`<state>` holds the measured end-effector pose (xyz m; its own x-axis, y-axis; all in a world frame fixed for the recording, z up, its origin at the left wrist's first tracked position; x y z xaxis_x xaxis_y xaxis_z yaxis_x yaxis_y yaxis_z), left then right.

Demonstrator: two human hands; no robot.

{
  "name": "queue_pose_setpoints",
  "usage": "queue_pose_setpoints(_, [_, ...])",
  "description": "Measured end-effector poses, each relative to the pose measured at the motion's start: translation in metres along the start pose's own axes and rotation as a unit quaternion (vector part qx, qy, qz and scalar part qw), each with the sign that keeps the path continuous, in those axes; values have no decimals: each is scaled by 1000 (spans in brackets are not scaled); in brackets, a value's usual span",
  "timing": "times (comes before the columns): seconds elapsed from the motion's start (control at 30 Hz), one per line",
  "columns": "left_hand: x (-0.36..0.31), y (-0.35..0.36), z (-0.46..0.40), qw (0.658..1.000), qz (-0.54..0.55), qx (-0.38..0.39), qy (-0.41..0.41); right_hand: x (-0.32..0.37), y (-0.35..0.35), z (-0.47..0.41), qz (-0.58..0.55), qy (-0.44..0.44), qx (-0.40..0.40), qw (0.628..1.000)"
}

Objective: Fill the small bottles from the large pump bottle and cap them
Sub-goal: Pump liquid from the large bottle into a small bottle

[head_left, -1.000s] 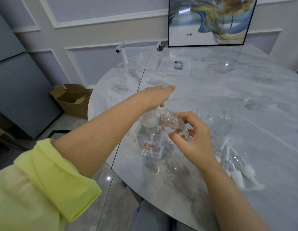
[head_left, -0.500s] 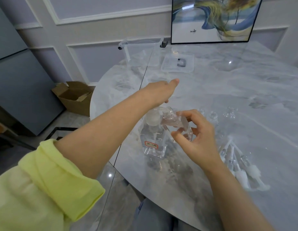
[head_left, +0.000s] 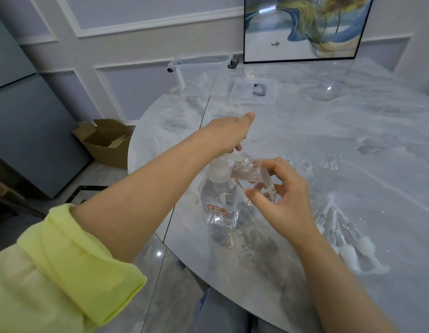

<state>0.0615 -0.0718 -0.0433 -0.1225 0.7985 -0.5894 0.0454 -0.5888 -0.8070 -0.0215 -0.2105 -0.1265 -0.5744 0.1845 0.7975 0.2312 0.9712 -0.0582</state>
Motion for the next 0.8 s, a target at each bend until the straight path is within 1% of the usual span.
queue_pose_setpoints(0.07, [3,3,1,1000,-18,9,-16,-1,0,-1,-3,3,-3,1000])
queue_pose_setpoints(0.17, [-4,2,2,999,-44,9,4,-2,-1,-1,-9,13,-4,1000])
queue_pose_setpoints(0.27, [-10,0,3,999,-37,-5,21,0,-1,-1,-8,9,-1,1000])
queue_pose_setpoints(0.37, [-1,3,4,999,-33,-3,-6,-1,-1,-1,-6,4,-2,1000])
queue_pose_setpoints(0.53, [-5,0,3,1000,-6,-20,9,1,-1,-1,-14,-6,0,1000])
queue_pose_setpoints(0.67, [2,3,5,1000,2,-13,-17,0,-2,-2,-11,-10,9,1000])
queue_pose_setpoints(0.8, [-1,1,2,999,26,-24,6,2,-2,0,-17,-15,0,1000])
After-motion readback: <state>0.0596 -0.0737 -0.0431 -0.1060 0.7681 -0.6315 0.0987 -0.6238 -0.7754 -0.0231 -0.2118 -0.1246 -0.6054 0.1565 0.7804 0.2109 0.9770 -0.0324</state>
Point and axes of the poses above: each hand's wrist, its own z-axis away from the middle knuckle, its own y-axis out of the palm, x = y × z, the point moved 4 cm from there along -z, towards the middle knuckle, and after that the axes turned 12 degrees about -x, right-handed, at the moved point
